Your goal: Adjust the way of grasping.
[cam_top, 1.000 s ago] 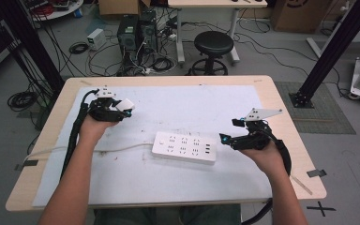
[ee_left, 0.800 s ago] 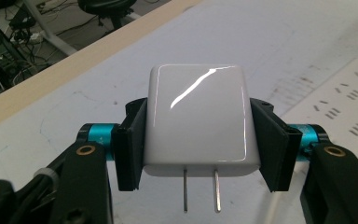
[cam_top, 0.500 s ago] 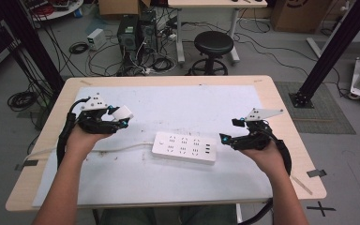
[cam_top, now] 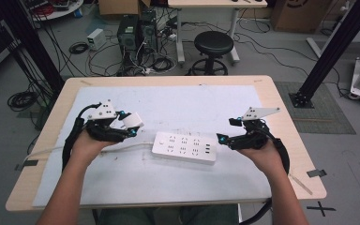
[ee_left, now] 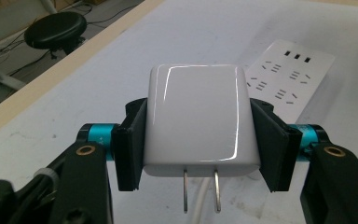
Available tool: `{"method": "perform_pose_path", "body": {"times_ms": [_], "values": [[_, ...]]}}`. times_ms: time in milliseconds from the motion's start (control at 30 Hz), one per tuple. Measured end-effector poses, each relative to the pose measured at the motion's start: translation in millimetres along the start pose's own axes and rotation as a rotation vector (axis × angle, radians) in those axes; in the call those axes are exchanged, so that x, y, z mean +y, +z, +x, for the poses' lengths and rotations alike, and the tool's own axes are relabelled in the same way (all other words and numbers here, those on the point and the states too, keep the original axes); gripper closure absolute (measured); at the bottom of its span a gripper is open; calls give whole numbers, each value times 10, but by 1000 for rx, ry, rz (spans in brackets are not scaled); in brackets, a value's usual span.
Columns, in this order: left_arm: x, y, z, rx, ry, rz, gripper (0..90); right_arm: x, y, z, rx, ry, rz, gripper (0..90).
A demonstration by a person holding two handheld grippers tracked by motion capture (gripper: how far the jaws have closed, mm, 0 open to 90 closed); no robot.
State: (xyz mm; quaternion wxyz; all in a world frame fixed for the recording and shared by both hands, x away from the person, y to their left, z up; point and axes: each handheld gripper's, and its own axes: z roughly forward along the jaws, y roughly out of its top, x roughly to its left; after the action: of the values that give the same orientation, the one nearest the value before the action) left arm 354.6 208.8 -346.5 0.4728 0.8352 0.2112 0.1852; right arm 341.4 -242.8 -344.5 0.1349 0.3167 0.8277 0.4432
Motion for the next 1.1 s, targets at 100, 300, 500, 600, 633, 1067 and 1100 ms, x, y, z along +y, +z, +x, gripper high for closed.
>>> {"method": "perform_pose_path", "body": {"times_ms": [100, 300, 500, 600, 633, 1067, 1100], "values": [[-34, 46, -68, -26, 18, -9, 425, 20, 28, 37, 11, -6, -2, 204], [-83, 220, -211, -84, 77, 4, 425, 29, 77, 114, 39, 9, 11, 204], [-58, 344, -400, -143, 123, -8, 425, 12, 114, 228, 67, 9, 19, 204], [-58, 344, -400, -143, 123, -8, 424, 9, 121, 250, 71, 11, 20, 204], [-63, 408, -508, -173, 149, -16, 424, 9, 121, 250, 71, 11, 20, 204], [-53, 439, -880, -196, 282, -82, 425, -27, 404, 571, 255, 77, 17, 204], [-53, 439, -880, -196, 282, -82, 425, -27, 404, 571, 255, 77, 17, 204]]}}
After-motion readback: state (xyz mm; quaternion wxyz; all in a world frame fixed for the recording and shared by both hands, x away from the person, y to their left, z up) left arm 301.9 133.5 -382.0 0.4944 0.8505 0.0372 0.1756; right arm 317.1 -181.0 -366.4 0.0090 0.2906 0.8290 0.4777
